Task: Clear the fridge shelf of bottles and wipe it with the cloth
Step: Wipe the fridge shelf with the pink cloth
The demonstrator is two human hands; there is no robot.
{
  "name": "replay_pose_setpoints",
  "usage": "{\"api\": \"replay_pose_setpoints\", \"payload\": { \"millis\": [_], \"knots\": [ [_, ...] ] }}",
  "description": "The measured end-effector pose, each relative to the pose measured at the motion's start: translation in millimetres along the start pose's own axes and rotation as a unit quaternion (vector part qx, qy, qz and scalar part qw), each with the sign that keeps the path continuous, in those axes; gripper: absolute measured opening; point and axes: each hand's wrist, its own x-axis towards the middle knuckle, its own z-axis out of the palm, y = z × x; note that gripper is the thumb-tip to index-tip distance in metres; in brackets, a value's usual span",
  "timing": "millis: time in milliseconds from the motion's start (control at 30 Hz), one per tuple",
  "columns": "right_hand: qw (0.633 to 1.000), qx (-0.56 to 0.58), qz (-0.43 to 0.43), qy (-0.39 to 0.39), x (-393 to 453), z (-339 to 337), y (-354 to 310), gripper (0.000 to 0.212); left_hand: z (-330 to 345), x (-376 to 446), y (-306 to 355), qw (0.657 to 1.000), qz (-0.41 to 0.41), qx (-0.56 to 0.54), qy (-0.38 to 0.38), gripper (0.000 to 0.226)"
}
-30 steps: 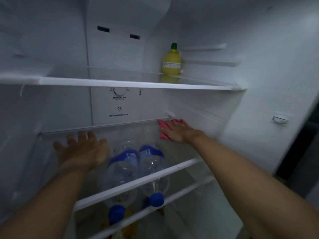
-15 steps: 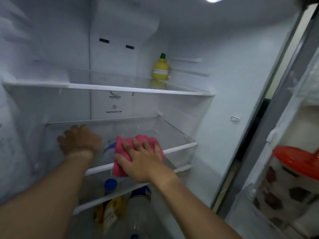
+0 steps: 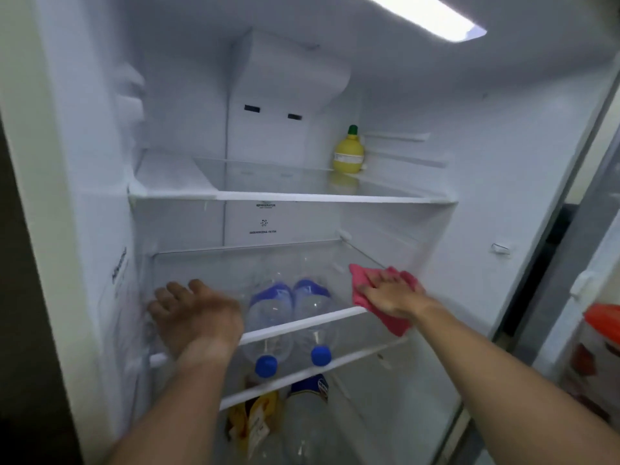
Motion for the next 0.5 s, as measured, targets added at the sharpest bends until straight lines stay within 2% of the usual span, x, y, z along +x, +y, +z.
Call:
{"api": "replay_pose_setpoints", "payload": {
  "millis": [100, 233, 333, 500],
  "knots": [
    [0.999, -0.029, -0.01, 0.021, 21.5, -10.7, -27.1, 0.069, 6.1, 4.4, 2.1, 1.0, -0.006, 0.022, 0.003, 0.055],
    [0.999, -0.008, -0.04, 0.011, 65.3, -4.6, -78.8, 0.074, 12.4, 10.6, 8.6, 1.0, 0.001, 0.01, 0.001, 0.06],
    [0.994, 0.027, -0.102, 0.001, 87.4, 0.2, -130.7, 0.069, 13.8, 12.7, 9.2, 1.0, 0.005, 0.001, -0.001, 0.063],
    [0.972, 0.011, -0.234, -0.006, 90.7, 3.5, -224.0, 0.066, 8.5, 7.3, 6.3, 0.999, 0.016, 0.027, -0.011, 0.066]
  ]
}}
